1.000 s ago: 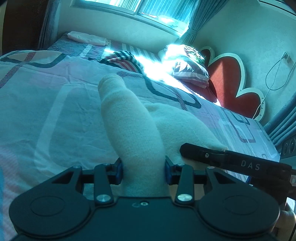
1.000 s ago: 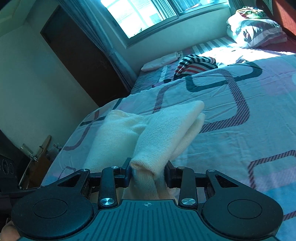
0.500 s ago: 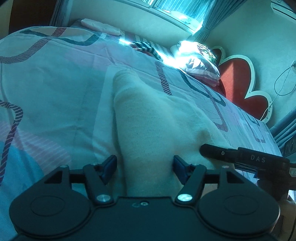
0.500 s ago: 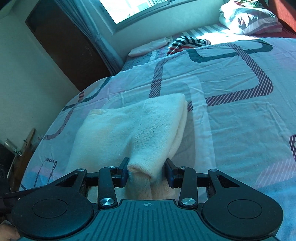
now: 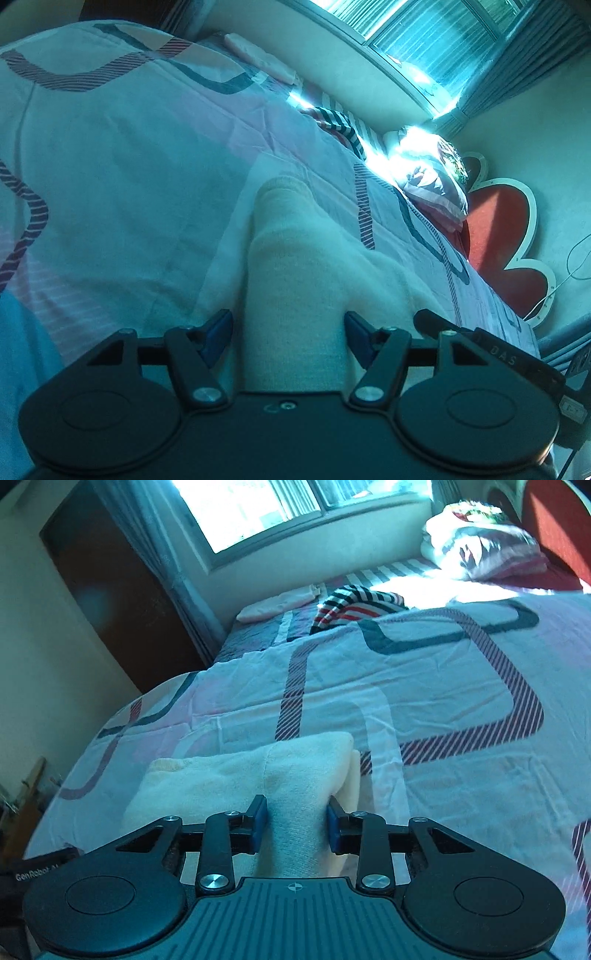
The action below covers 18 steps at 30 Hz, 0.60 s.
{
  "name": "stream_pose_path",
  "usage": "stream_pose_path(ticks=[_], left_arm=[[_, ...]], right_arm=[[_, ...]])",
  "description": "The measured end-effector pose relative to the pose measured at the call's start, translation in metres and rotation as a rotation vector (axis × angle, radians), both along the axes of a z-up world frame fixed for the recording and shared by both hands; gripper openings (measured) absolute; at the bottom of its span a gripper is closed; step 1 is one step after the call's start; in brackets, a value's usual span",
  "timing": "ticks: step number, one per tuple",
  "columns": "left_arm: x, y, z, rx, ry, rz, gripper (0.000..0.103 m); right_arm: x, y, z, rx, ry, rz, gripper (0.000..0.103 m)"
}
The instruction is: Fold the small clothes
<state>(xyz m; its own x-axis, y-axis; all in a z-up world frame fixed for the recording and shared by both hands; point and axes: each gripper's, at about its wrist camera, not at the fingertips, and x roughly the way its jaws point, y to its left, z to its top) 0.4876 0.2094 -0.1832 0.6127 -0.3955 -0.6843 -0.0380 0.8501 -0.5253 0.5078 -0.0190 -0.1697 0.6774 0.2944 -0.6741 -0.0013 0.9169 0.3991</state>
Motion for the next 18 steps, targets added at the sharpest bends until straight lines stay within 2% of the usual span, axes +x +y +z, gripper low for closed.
stream_pose_path(ticks=[1, 3, 7, 10, 15, 17, 18], left_arm=[[-0.001, -0.003, 0.001, 0.017, -0.008, -0.01, 0.066], [-0.007, -0.009, 0.008, 0.075, -0.02, -0.036, 0.066], [-0.033, -0.012, 0.026, 0.155, -0.069, -0.077, 0.065], [-0.056, -0.007, 0.029, 0.149, -0.062, -0.09, 0.065], [-0.089, -0.011, 0.02, 0.195, -0.029, -0.135, 0.065], [-0.098, -0.014, 0.014, 0.209, -0.021, -0.147, 0.065], [-0.101, -0.015, 0.013, 0.219, -0.027, -0.146, 0.065]], right_arm=[[0.002, 0.0, -0.006, -0.041, 0.013, 0.002, 0.033], [0.001, -0.008, -0.011, -0.006, 0.026, -0.004, 0.034], [-0.024, -0.013, 0.012, -0.011, -0.01, 0.012, 0.034], [-0.056, -0.017, 0.021, 0.055, -0.004, 0.034, 0.035], [-0.109, -0.014, 0.019, 0.067, 0.041, 0.018, 0.035], [-0.126, -0.01, 0.012, 0.052, 0.072, 0.014, 0.035], [-0.133, -0.006, 0.006, 0.008, 0.096, 0.011, 0.035]])
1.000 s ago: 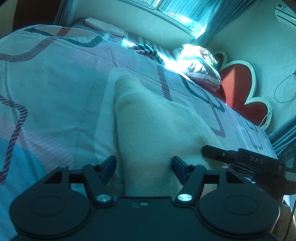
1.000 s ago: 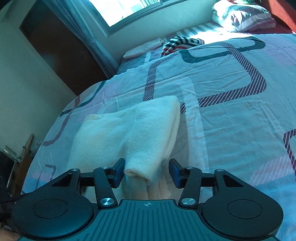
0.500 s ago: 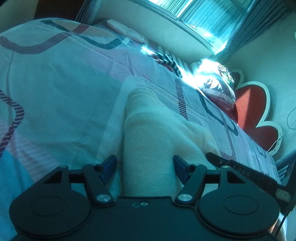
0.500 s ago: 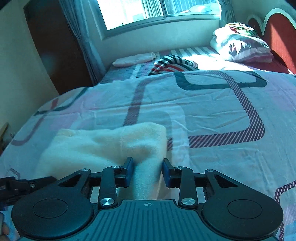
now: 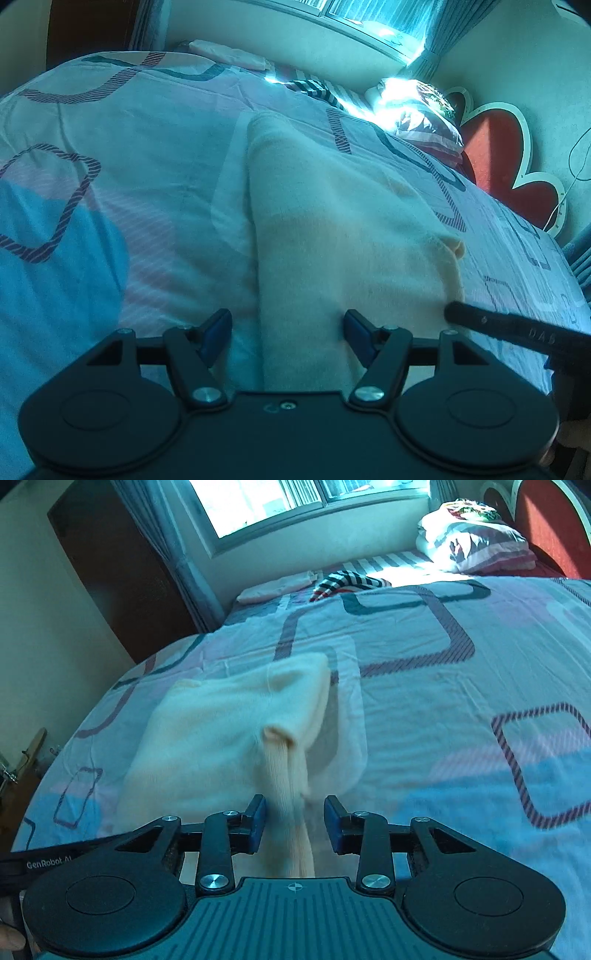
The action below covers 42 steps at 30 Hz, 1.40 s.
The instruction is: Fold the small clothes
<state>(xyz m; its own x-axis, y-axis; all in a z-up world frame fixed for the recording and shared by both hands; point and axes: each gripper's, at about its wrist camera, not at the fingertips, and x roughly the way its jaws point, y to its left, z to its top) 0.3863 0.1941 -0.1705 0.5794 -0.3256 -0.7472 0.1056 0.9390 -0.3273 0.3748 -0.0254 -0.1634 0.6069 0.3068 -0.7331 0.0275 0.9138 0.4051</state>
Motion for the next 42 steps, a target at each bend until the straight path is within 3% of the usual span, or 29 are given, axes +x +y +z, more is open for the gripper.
stream_pose_path(ticks=[3, 7, 11, 21, 26, 28, 30, 36, 42], left_arm=[[-0.008, -0.005, 0.0, 0.048, -0.019, -0.017, 0.066], [-0.012, -0.009, 0.006, 0.068, -0.003, -0.021, 0.066], [-0.013, -0.012, 0.003, 0.078, -0.003, -0.009, 0.067], [-0.007, -0.024, 0.006, 0.139, 0.041, -0.001, 0.086], [-0.006, -0.031, 0.008, 0.204, 0.084, 0.05, 0.092], [-0.008, -0.034, 0.009, 0.223, 0.096, 0.073, 0.093], [-0.011, -0.034, 0.011, 0.222, 0.105, 0.1, 0.093], [-0.027, -0.033, 0.014, 0.215, 0.103, 0.153, 0.092], [-0.049, -0.039, 0.031, 0.287, 0.05, 0.162, 0.09]], right_arm=[[-0.014, 0.0, -0.009, -0.005, 0.016, -0.028, 0.035], [-0.024, 0.002, 0.002, -0.023, 0.02, -0.046, 0.035], [-0.028, 0.009, -0.006, -0.066, 0.041, -0.023, 0.035], [-0.028, 0.016, -0.006, -0.1, 0.051, -0.054, 0.037], [-0.027, 0.014, -0.005, -0.119, 0.06, -0.047, 0.049], [-0.025, 0.012, -0.004, -0.12, 0.08, -0.047, 0.058], [-0.024, 0.009, -0.003, -0.122, 0.102, -0.041, 0.074], [-0.029, 0.012, -0.005, -0.192, 0.103, -0.002, 0.083], [-0.053, 0.003, 0.014, -0.148, 0.052, -0.016, 0.083]])
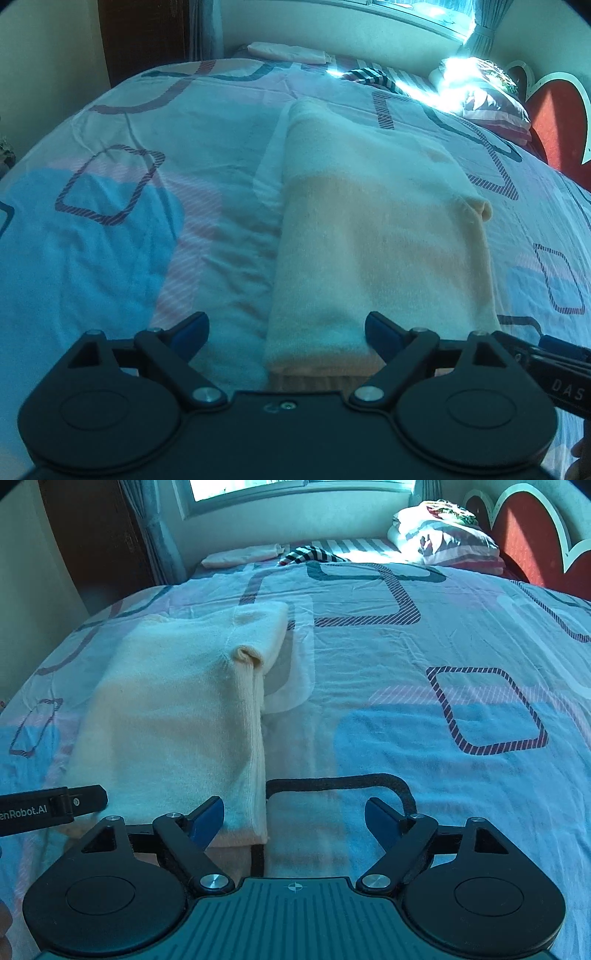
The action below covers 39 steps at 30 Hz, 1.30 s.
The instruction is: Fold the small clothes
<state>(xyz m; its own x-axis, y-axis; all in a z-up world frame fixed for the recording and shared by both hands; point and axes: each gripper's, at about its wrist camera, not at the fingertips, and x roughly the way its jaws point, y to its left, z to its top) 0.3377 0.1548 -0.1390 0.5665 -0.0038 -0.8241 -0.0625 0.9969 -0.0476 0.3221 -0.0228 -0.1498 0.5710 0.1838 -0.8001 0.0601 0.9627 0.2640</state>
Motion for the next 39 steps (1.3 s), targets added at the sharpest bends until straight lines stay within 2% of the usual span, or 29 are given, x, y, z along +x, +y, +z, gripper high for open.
stream_pose_path(ticks=[3, 10, 13, 15, 18, 23, 30, 34, 39], left_arm=[[-0.015, -0.003, 0.014, 0.034, -0.028, 0.013, 0.091], [-0.066, -0.01, 0.056, 0.039, -0.095, 0.003, 0.092], [-0.093, -0.016, 0.074, 0.058, -0.126, -0.011, 0.092], [-0.116, -0.018, 0.086, 0.069, -0.153, -0.015, 0.092], [-0.147, -0.019, 0.101, 0.076, -0.169, 0.01, 0.092], [-0.198, -0.022, 0.124, 0.054, -0.183, 0.034, 0.092], [-0.253, -0.036, 0.151, 0.06, -0.227, 0.03, 0.092], [-0.276, -0.041, 0.161, 0.044, -0.246, 0.02, 0.092], [-0.293, -0.044, 0.167, 0.052, -0.266, 0.016, 0.092]], right_arm=[[-0.016, -0.005, 0.015, 0.024, -0.026, 0.03, 0.083], [-0.065, -0.022, 0.06, 0.153, -0.065, 0.117, 0.083], [-0.093, -0.028, 0.083, 0.162, -0.106, 0.159, 0.091], [-0.113, -0.03, 0.1, 0.151, -0.145, 0.173, 0.102], [-0.144, -0.032, 0.123, 0.123, -0.189, 0.173, 0.103], [-0.194, -0.036, 0.153, 0.061, -0.194, 0.149, 0.103], [-0.263, -0.027, 0.194, -0.098, -0.368, 0.158, 0.103], [-0.282, -0.027, 0.2, -0.131, -0.429, 0.123, 0.103], [-0.287, -0.032, 0.196, -0.112, -0.419, 0.082, 0.103]])
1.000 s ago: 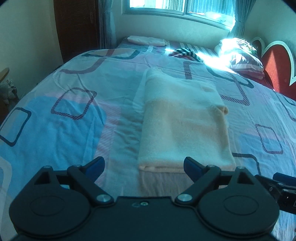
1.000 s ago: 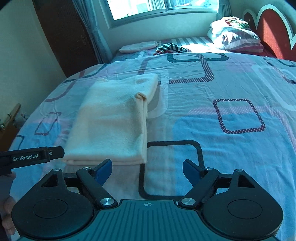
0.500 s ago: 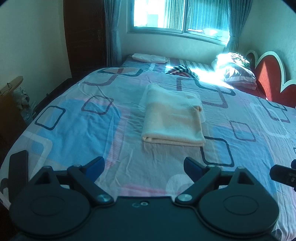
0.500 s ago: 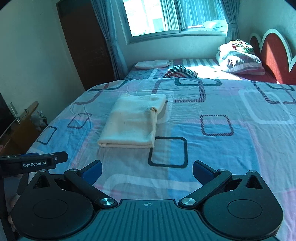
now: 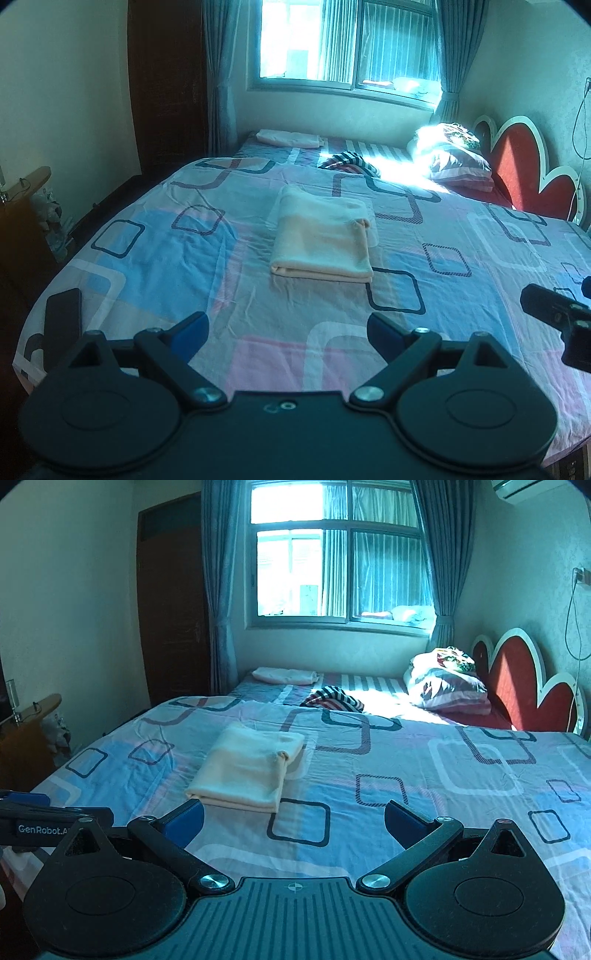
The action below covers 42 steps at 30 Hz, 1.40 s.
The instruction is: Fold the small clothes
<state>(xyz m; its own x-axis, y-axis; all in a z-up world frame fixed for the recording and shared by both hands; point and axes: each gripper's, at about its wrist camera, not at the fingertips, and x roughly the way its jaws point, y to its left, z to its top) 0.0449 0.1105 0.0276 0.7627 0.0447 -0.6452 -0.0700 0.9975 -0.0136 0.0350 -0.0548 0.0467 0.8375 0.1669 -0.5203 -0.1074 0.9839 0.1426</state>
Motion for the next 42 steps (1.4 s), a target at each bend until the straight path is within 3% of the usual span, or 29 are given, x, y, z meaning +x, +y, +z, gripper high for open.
stream_pose_path(ticks=[13, 42], left_arm=[[-0.021, -0.001, 0.011, 0.018, -0.045, 0.012, 0.092], [-0.023, -0.005, 0.015, 0.047, -0.058, 0.014, 0.092]], right_arm=[[-0.005, 0.001, -0.002, -0.005, 0.009, -0.034, 0.103], [-0.004, -0.007, -0.004, 0.023, 0.009, -0.018, 0.103]])
